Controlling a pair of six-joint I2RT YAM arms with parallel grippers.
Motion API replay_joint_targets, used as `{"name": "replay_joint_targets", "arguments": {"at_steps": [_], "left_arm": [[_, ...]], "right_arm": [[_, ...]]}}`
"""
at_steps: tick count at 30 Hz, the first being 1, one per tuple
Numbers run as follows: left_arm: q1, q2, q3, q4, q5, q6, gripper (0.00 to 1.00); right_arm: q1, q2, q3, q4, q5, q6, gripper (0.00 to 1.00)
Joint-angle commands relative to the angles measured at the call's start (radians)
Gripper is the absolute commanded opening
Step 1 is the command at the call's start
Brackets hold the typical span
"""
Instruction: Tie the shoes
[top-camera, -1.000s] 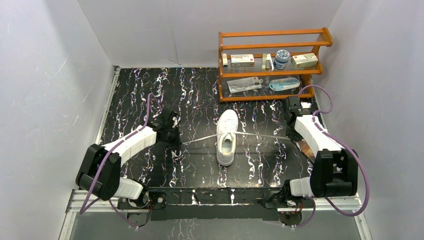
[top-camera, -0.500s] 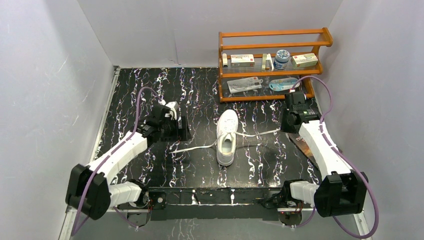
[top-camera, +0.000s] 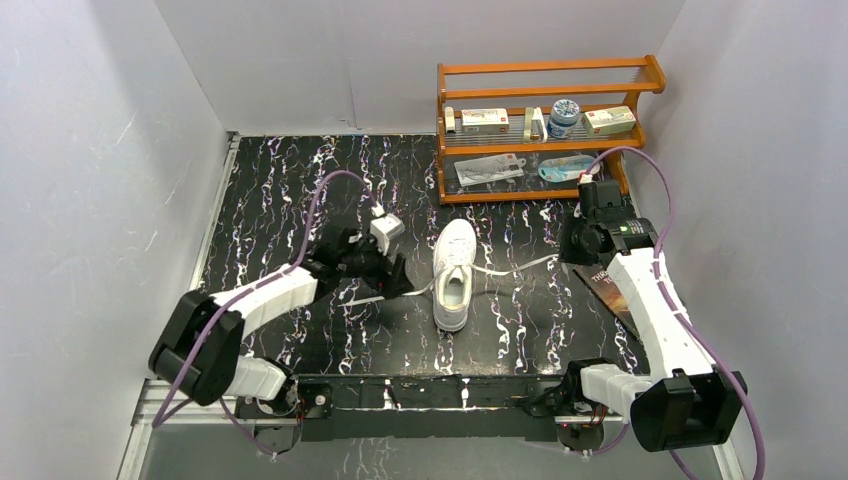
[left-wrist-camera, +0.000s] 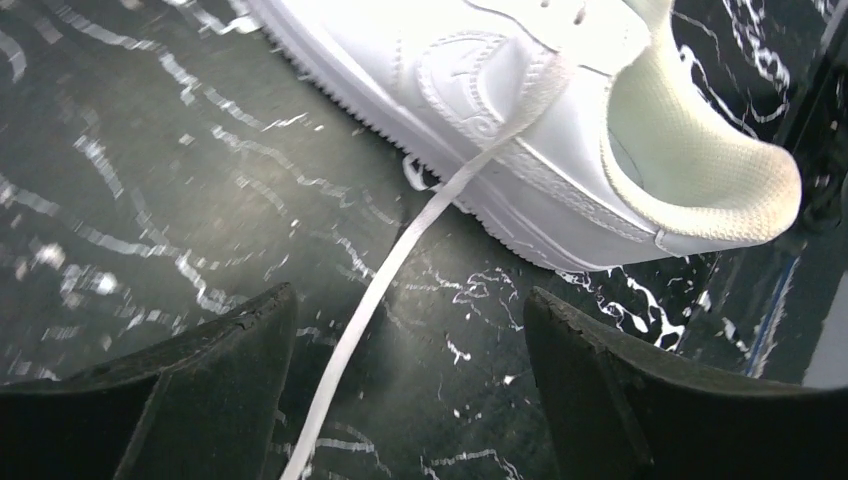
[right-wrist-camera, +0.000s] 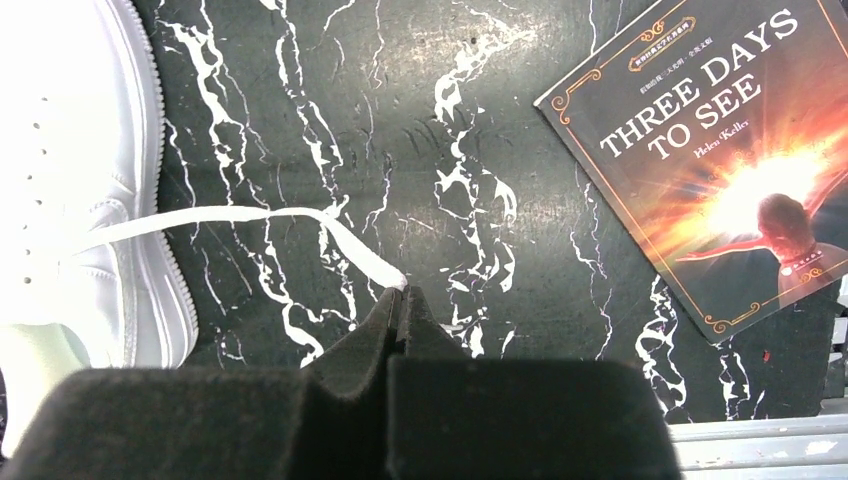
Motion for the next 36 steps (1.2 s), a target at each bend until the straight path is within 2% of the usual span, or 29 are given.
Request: {"name": "replay_joint_targets", "arguments": {"at_steps": [1, 4, 7, 13, 19, 22, 25, 28, 31, 34, 36], "left_arm": [[-0.063, 0.075, -0.013, 0.189, 0.084, 0.183, 0.78], [-0.086, 0.141, -0.023, 0.279, 0.097, 0.196, 0.72], [-0.093, 0.216, -0.005, 0.297, 0.111, 0.211, 0.64], [-0.102, 0.298, 0.0, 0.375, 0.111, 0.207, 0.54], [-0.111, 0.367, 0.023, 0.436, 0.118, 0.179, 0.51], [-0.116, 0.381, 0.029, 0.468, 0.127, 0.156, 0.47], [-0.118, 0.375, 0.035, 0.476, 0.13, 0.142, 0.4], [-0.119, 0.346, 0.032, 0.475, 0.103, 0.124, 0.2], [-0.119, 0.286, 0.013, 0.466, 0.047, 0.109, 0.06], [-0.122, 0.202, 0.0, 0.431, 0.013, 0.075, 0.02], [-0.129, 0.142, -0.01, 0.419, -0.014, 0.051, 0.01]], "right_arm": [[0.002, -0.035, 0.07, -0.071, -0.023, 0.006, 0.0], [0.002, -0.042, 0.089, -0.101, -0.018, 0.004, 0.0], [0.002, -0.048, 0.101, -0.12, -0.026, -0.003, 0.0], [0.002, -0.055, 0.115, -0.139, -0.021, -0.017, 0.0], [0.003, -0.049, 0.123, -0.139, -0.033, -0.016, 0.0], [0.002, -0.049, 0.12, -0.139, -0.045, -0.009, 0.0], [0.002, -0.055, 0.112, -0.136, -0.051, 0.002, 0.0], [0.002, -0.063, 0.104, -0.131, -0.055, 0.014, 0.0], [0.002, -0.068, 0.105, -0.123, -0.062, 0.028, 0.0], [0.003, -0.06, 0.123, -0.108, -0.12, 0.046, 0.0], [0.002, -0.069, 0.14, -0.048, -0.211, 0.06, 0.0]]}}
